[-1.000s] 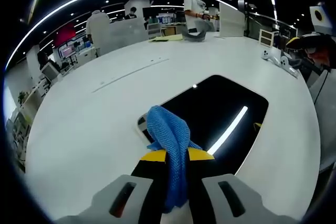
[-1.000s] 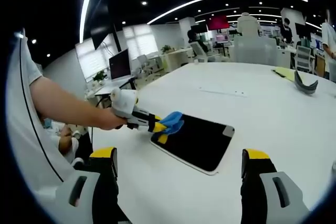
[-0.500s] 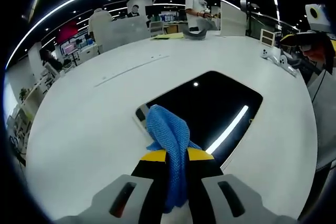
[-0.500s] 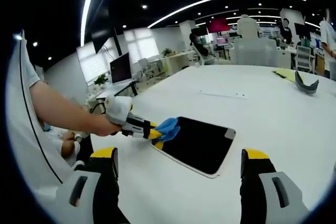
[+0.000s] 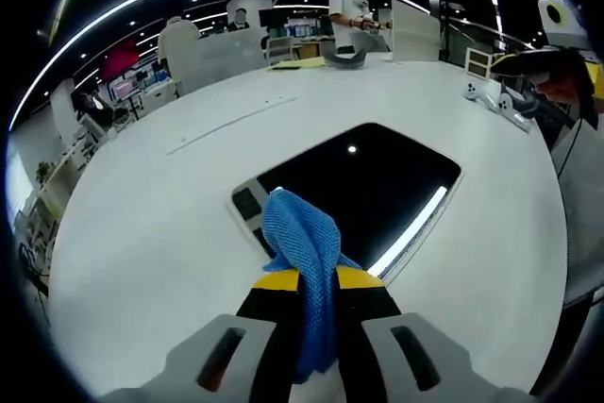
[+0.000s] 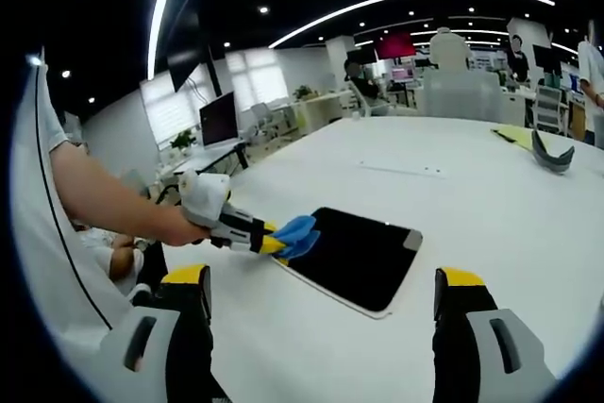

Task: Wipe the mirror surface with the cleaning cloth until all visible marks leave the cleaned area.

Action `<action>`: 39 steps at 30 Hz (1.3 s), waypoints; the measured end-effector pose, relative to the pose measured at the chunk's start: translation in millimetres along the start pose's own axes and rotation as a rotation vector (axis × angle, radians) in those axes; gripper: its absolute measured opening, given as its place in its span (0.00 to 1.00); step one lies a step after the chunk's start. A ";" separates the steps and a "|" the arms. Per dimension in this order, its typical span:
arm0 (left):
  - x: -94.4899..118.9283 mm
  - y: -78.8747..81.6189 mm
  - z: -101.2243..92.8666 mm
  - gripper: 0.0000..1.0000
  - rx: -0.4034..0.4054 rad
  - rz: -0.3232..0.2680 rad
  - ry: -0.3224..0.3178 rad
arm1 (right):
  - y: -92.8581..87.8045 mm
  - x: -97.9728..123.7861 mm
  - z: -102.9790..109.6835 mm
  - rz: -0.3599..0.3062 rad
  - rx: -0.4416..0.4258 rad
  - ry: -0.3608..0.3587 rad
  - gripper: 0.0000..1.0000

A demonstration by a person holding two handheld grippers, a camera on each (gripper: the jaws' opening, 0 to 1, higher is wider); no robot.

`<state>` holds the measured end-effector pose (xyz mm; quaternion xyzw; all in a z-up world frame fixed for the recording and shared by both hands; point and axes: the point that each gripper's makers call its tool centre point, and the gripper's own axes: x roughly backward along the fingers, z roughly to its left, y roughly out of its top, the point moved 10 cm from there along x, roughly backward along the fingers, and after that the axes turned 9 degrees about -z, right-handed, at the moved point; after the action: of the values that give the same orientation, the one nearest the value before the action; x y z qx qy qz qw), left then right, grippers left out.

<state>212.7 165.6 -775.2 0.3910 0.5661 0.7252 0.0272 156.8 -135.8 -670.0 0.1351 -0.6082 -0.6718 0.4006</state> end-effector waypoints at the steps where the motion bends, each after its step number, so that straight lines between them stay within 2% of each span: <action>1: 0.4 0.0 -1.0 0.09 -0.003 0.002 -0.002 | -0.8 0.1 -0.4 0.001 0.000 0.001 0.99; 12: 0.9 1.0 -14.6 0.09 -0.011 0.009 -0.010 | -3.2 2.5 -3.3 -0.010 -0.013 0.005 1.00; 25: -5.2 7.5 -31.8 0.09 -0.041 0.033 -0.048 | -1.8 8.9 -8.7 -0.041 -0.006 -0.013 1.00; 39: -22.6 20.0 -57.7 0.09 -0.102 0.040 -0.124 | -10.8 15.6 -12.4 -0.013 0.009 -0.010 1.00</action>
<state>201.9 101.3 -773.5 0.4446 0.5177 0.7279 0.0674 151.0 -156.2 -678.0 0.1375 -0.6123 -0.6723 0.3926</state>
